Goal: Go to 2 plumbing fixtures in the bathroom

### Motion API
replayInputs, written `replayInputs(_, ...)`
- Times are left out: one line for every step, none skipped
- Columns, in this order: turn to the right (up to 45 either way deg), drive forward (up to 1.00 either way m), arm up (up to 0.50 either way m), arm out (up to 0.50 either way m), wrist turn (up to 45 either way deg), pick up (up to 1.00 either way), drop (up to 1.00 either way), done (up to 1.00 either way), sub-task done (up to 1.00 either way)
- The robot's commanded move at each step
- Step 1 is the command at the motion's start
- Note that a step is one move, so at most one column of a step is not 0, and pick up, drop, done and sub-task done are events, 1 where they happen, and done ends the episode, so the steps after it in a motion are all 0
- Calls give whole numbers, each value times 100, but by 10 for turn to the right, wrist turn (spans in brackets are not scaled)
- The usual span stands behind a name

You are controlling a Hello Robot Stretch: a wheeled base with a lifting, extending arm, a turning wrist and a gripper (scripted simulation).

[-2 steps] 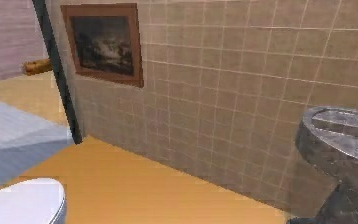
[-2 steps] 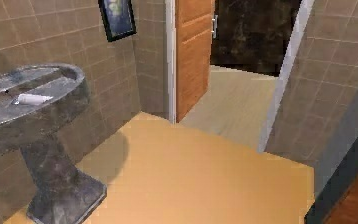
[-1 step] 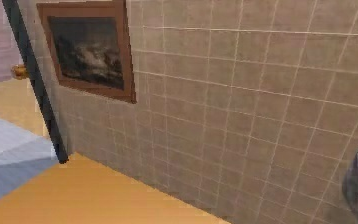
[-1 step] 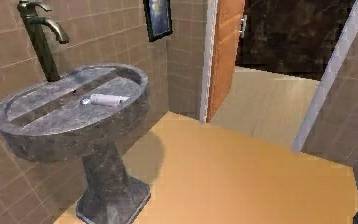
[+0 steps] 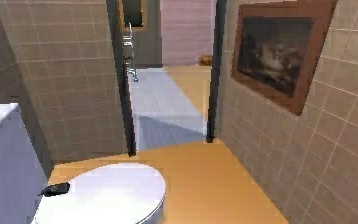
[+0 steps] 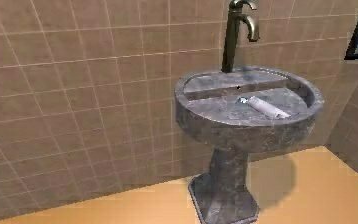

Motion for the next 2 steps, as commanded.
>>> replayInputs(-330,0,0,0,0,0,0,0,0)
replayInputs(0,0,0,0,0,0,0,100,0)
